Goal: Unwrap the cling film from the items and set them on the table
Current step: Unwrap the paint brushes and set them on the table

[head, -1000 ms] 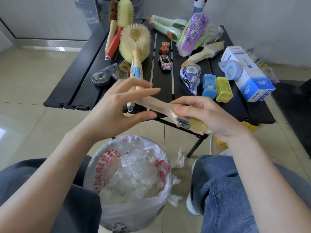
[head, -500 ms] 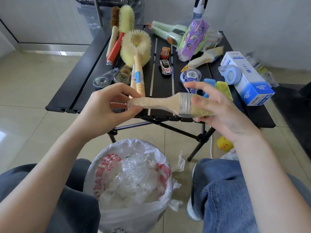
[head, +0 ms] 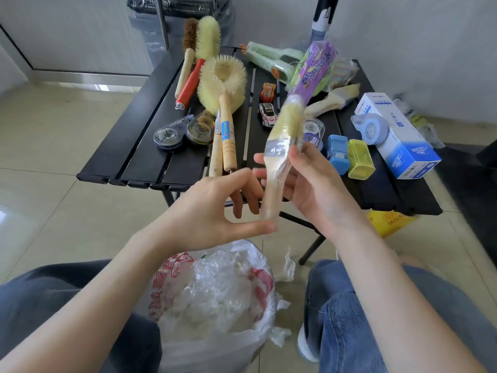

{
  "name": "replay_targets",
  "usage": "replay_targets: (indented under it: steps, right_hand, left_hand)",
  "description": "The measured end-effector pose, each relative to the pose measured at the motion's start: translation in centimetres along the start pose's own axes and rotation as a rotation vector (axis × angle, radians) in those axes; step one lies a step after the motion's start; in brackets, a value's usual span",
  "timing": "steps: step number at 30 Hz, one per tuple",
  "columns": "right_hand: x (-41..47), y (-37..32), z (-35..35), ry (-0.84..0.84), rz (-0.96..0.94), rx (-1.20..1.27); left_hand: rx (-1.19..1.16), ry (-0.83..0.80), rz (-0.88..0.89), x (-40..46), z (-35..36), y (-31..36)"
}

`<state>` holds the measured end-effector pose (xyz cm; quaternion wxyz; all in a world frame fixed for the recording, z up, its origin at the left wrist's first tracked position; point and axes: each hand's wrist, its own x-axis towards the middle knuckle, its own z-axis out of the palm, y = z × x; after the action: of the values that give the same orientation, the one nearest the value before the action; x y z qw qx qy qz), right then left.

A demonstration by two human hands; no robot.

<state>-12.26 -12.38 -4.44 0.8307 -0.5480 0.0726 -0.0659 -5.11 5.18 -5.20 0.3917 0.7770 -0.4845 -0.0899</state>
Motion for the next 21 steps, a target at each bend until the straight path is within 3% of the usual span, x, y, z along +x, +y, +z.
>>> replay_targets:
  steps: [4, 9, 13, 21]
  right_hand:
    - [0.0, 0.6, 0.6, -0.005, 0.042, -0.107]
    - [-0.2, 1.1, 1.2, -0.030, -0.017, -0.380]
    - [-0.4, 1.4, 1.5, -0.012, -0.048, -0.528]
    - [-0.4, 1.9, 1.1, 0.016, -0.166, -0.709]
  left_hand:
    - [-0.024, 0.150, -0.008, 0.4, 0.3, -0.2]
    - [-0.398, 0.414, -0.249, 1.0, -0.1, 0.6]
    - [-0.521, 0.460, -0.296, 1.1, -0.8, 0.7]
    - [-0.400, 0.480, -0.331, 1.1, -0.8, -0.4]
